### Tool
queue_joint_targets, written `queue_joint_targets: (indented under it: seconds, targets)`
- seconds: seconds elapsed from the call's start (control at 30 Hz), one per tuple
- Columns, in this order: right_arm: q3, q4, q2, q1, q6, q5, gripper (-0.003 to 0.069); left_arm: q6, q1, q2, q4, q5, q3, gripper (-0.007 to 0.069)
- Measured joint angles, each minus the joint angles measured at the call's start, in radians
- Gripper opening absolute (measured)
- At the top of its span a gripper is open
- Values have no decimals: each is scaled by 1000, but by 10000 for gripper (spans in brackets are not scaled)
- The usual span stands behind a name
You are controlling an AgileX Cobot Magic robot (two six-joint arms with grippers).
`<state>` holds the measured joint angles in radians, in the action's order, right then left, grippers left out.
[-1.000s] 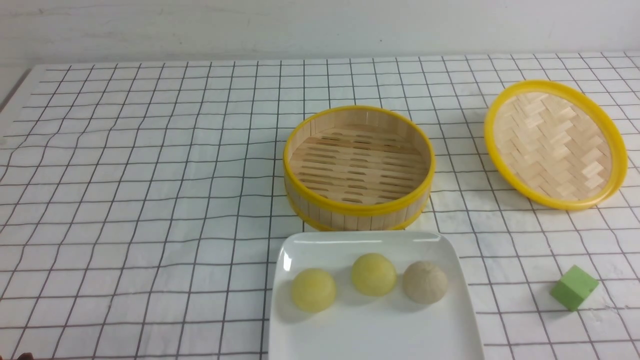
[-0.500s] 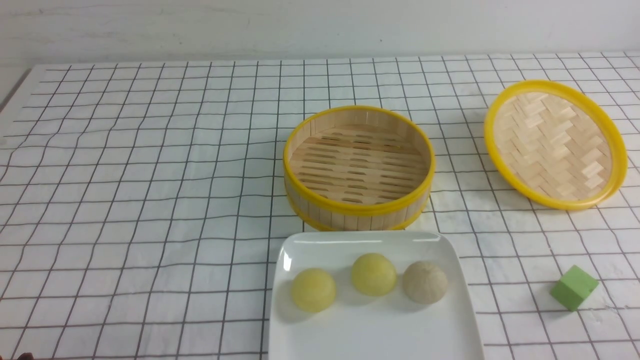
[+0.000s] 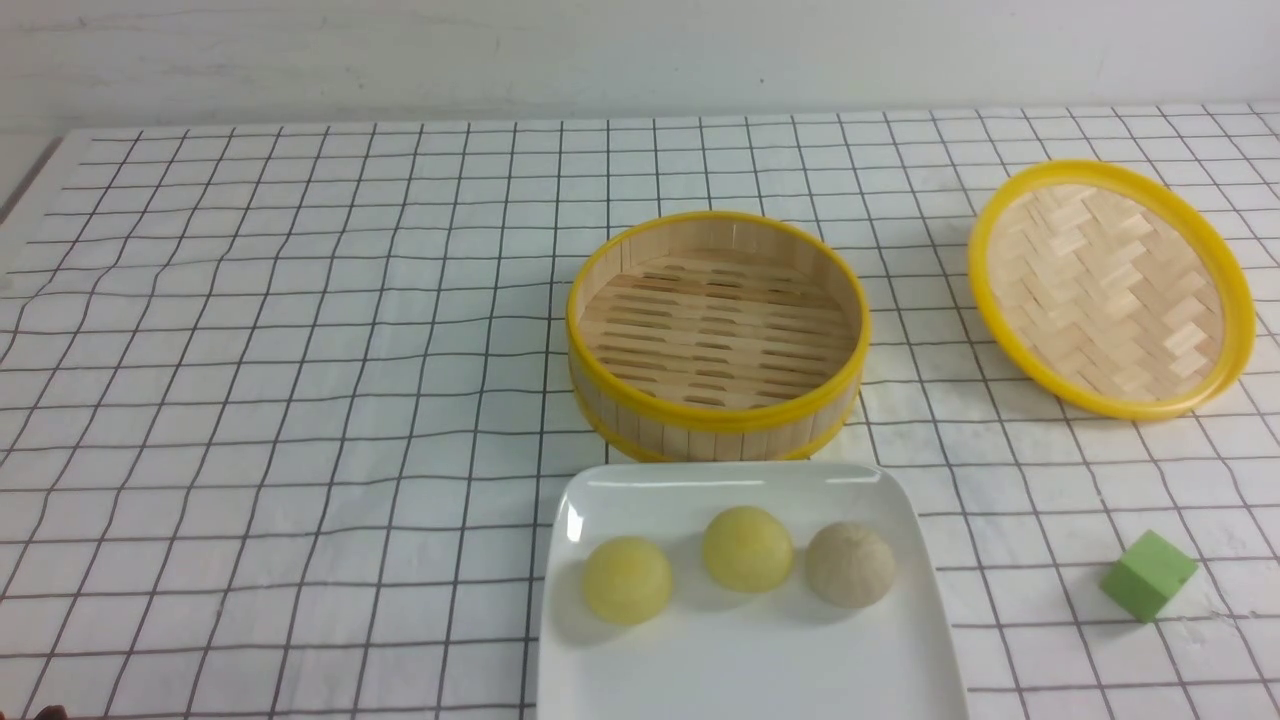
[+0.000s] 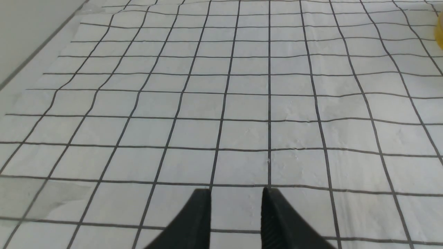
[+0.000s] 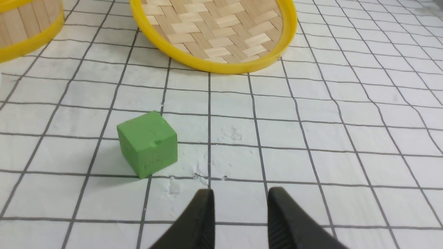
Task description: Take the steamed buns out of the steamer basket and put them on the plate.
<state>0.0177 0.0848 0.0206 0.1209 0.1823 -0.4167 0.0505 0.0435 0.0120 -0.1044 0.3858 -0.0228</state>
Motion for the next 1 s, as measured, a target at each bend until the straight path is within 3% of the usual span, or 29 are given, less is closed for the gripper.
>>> queue_joint_targets:
  seconds: [1.0]
  targets:
    - [0,66,0,0,-42,4,243,0,0,0,0,0,0,241]
